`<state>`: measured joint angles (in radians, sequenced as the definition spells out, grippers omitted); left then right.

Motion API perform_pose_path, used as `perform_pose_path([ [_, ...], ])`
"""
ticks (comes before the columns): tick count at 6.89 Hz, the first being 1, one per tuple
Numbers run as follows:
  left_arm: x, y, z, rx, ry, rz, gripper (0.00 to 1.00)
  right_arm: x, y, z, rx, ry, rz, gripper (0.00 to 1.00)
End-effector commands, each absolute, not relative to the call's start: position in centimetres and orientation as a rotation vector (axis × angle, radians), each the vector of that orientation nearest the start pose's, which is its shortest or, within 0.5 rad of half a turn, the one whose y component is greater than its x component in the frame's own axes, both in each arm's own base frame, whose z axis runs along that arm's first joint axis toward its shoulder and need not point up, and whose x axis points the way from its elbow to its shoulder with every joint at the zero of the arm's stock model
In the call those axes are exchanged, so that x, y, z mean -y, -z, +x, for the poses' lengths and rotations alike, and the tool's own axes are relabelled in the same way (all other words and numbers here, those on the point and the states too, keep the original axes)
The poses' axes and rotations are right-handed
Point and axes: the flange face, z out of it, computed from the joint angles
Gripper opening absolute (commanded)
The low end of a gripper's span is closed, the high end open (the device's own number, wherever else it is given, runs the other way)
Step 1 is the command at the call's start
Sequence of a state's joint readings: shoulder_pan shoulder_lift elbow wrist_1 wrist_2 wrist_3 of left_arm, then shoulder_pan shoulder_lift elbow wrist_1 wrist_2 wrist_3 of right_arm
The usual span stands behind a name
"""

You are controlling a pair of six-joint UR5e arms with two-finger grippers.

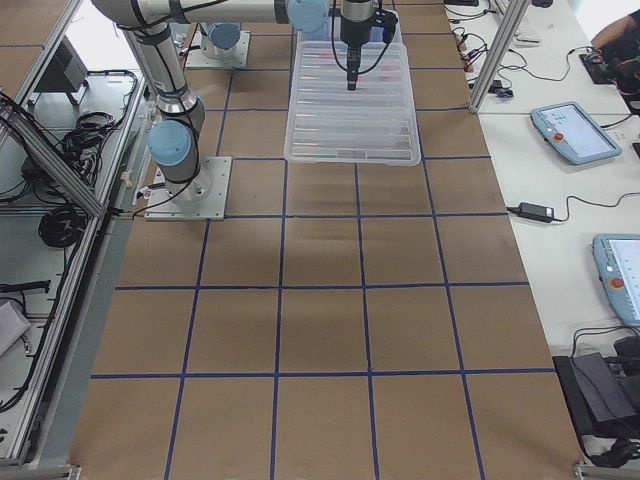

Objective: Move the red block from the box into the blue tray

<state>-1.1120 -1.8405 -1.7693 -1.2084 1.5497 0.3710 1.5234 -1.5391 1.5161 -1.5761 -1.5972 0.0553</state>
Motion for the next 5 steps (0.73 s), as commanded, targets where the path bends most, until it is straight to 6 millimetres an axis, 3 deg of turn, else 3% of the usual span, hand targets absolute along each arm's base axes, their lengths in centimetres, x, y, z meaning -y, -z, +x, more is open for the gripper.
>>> perform_pose_path([
  [1, 53.9, -22.8, 11.9, -3.188, -0.086, -0.092, 0.08, 52.0, -50.1, 5.9, -3.171, 0.039, 0.106, 1.00],
  [3, 54.2, -20.8, 12.1, -3.193, -0.108, -0.070, 0.11, 52.1, -49.9, -2.1, -3.181, 0.013, 0.089, 1.00],
  [5, 54.6, -20.2, 12.4, -3.190, -0.102, -0.070, 0.66, 52.0, -49.8, -7.9, -3.254, -0.035, -0.054, 1.00],
])
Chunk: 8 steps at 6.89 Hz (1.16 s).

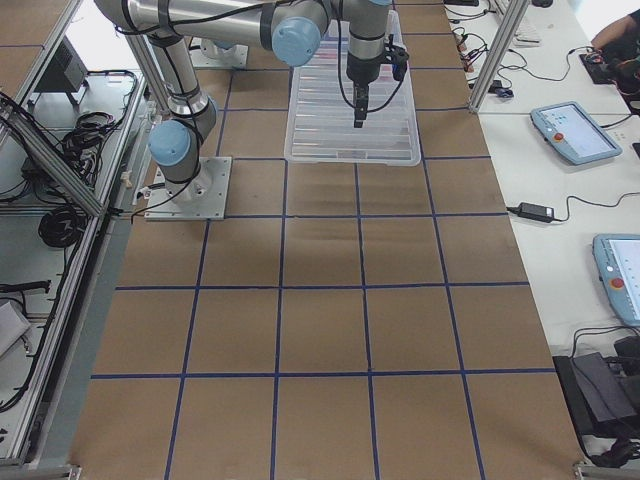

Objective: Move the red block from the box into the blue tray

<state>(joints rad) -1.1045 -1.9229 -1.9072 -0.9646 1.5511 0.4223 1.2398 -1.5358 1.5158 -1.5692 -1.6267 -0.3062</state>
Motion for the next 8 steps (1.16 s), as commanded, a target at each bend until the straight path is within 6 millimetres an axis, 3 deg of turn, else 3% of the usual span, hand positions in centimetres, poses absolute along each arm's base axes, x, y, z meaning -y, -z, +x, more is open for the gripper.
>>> perform_pose_path([
  [1, 54.6, -21.8, 12.2, -3.175, -0.074, -0.071, 1.00, 52.4, -48.5, -9.2, -3.259, -0.087, -0.124, 1.00],
  [2, 54.7, -23.9, 11.6, -3.159, -0.082, -0.051, 1.00, 52.3, -47.7, -11.4, -3.254, -0.116, -0.067, 1.00],
  [3, 55.0, -27.1, 11.5, -3.170, -0.134, -0.048, 1.00, 51.6, -46.2, -13.9, -3.238, -0.193, 0.002, 1.00],
  [4, 55.7, -31.7, 11.1, -3.190, -0.196, -0.049, 1.00, 50.8, -44.7, -15.6, -3.227, -0.248, 0.055, 1.00],
  [5, 56.6, -35.9, 8.6, -3.174, -0.206, -0.011, 1.00, 50.8, -41.8, -15.8, -3.220, -0.269, 0.056, 1.00],
  [6, 56.9, -40.0, 4.8, -3.165, -0.217, -0.020, 1.00, 51.3, -39.0, -16.0, -3.215, -0.285, 0.054, 1.00],
  [8, 55.5, -45.2, -4.6, -3.133, -0.161, -0.142, 1.00, 51.9, -36.4, -16.3, -3.198, -0.324, 0.065, 1.00],
])
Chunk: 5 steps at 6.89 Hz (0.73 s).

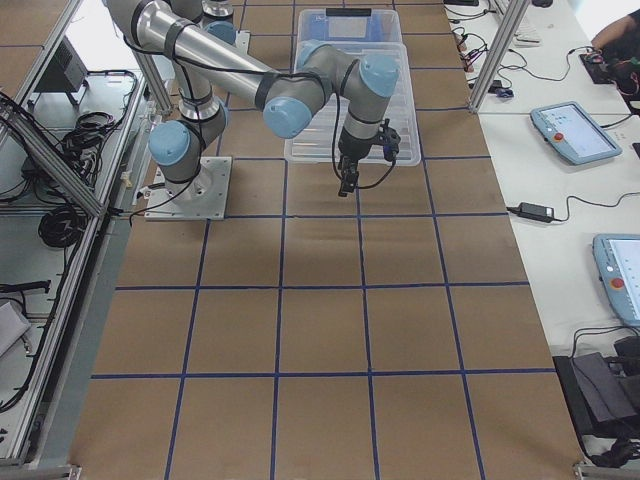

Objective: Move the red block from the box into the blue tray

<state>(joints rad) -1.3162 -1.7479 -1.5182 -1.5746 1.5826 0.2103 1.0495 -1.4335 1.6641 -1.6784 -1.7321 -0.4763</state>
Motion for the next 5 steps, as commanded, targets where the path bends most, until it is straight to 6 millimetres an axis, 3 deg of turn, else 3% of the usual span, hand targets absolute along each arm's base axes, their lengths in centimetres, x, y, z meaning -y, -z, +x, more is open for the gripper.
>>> perform_pose_path([
  [1, 53.7, -47.2, -8.7, -3.129, -0.107, -0.139, 1.00, 52.2, -35.2, -16.0, -3.200, -0.311, 0.059, 1.00],
  [2, 52.2, -48.4, -12.1, -3.125, -0.074, -0.129, 1.00, 52.4, -34.8, -14.6, -3.193, -0.296, 0.046, 1.00],
  [3, 51.5, -48.7, -13.7, -3.135, -0.065, -0.092, 1.00, 53.3, -34.7, -12.3, -3.209, -0.259, -0.002, 1.00],
  [5, 51.5, -48.7, -13.4, -3.132, -0.065, -0.086, 1.00, 53.3, -34.0, -10.8, -3.213, -0.250, 0.079, 1.00],
])
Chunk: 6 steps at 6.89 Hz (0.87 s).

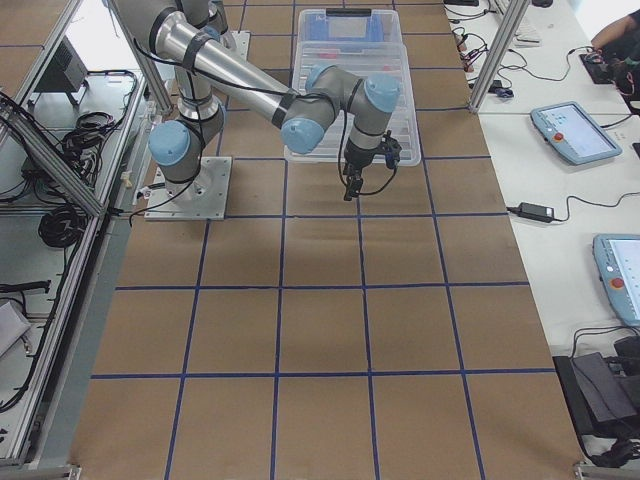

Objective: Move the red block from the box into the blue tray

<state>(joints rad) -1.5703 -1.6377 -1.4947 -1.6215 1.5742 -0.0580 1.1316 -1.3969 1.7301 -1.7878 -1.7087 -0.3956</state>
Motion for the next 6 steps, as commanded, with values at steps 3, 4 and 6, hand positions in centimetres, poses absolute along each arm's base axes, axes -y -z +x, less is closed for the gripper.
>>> perform_pose_path([
  [3, 52.4, -49.4, -11.8, -3.149, -0.005, -0.140, 1.00, 54.4, -35.3, -3.6, -3.241, -0.158, 0.056, 1.00],
  [4, 52.2, -48.8, -11.9, -3.143, -0.026, -0.138, 1.00, 54.4, -35.4, -1.8, -3.247, -0.139, 0.032, 1.00],
  [6, 52.2, -49.0, -12.1, -3.148, -0.017, -0.135, 1.00, 54.3, -35.4, 2.2, -3.254, -0.111, 0.075, 1.00],
])
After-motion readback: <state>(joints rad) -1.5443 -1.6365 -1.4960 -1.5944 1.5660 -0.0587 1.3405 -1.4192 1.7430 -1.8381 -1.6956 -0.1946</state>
